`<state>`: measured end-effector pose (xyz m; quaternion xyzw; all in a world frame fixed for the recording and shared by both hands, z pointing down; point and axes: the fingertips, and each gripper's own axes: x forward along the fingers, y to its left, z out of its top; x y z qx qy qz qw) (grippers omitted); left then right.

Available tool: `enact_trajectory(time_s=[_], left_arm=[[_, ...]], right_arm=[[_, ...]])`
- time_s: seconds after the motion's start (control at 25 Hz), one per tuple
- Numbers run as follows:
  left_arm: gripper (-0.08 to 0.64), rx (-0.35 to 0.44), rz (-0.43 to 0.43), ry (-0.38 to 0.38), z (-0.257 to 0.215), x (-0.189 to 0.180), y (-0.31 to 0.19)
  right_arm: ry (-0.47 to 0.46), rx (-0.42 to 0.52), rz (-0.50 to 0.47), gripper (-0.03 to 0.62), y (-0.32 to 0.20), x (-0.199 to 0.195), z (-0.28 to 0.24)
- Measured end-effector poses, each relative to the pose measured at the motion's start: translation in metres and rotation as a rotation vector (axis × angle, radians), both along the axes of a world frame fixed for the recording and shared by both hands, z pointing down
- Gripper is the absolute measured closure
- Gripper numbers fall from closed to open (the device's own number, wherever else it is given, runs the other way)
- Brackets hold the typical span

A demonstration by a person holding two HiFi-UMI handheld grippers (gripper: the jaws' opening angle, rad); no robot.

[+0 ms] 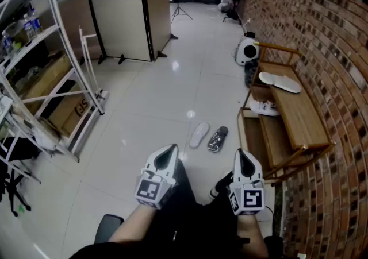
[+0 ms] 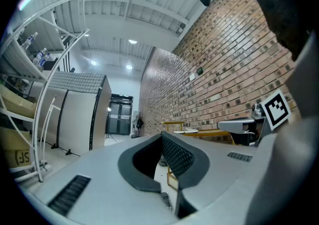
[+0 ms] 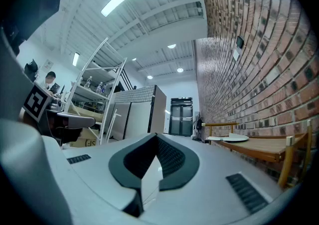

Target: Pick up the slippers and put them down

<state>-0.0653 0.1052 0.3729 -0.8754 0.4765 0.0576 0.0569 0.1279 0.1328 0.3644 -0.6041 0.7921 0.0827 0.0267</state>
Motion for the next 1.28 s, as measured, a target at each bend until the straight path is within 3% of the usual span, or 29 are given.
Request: enact_trajectory(time_s=[0.24,0.56,0.76,0.88,1.04,1.16,1.28], left_arm=[[0.558,0.013,0.024,-0.022,-0.019,-0.001,-0.001],[0.558,0.024,0.104,0.016,-0.066,-0.003,-0.01],[0.558,0.035,0.146,-0.049,-0.062,0.004,-0.001],[0.558,0.024,0.17,-0.087,-0.045,-0.001,0.008],[0.558,-0.001,0.108,-0.08,-0.028,-0.025,0.004],[0.558,0.008,0.054,-0.049,-0.029,-0.047,-0.003],[0.558,0.021,0.028,-0.065,-0.031,-0.058,-0.008]], right_arm=[[0.033,-0.057,0.026,0.583,0.001,0.003,-0.009],[0.041,-0.038,-0.012,0.584,-0.001,0.018,-0.042],[-0.038,-0.057,-0.046,0.584,0.002,0.037,-0.054],[0.028,-0.07,-0.035,0.584,0.008,0.047,-0.041],[0.091,-0.077,0.009,0.583,0.02,0.072,-0.028],[0.072,-0.068,0.049,0.583,0.023,0.091,-0.027],[0.057,-0.058,0.071,0.584,0.022,0.098,-0.029]])
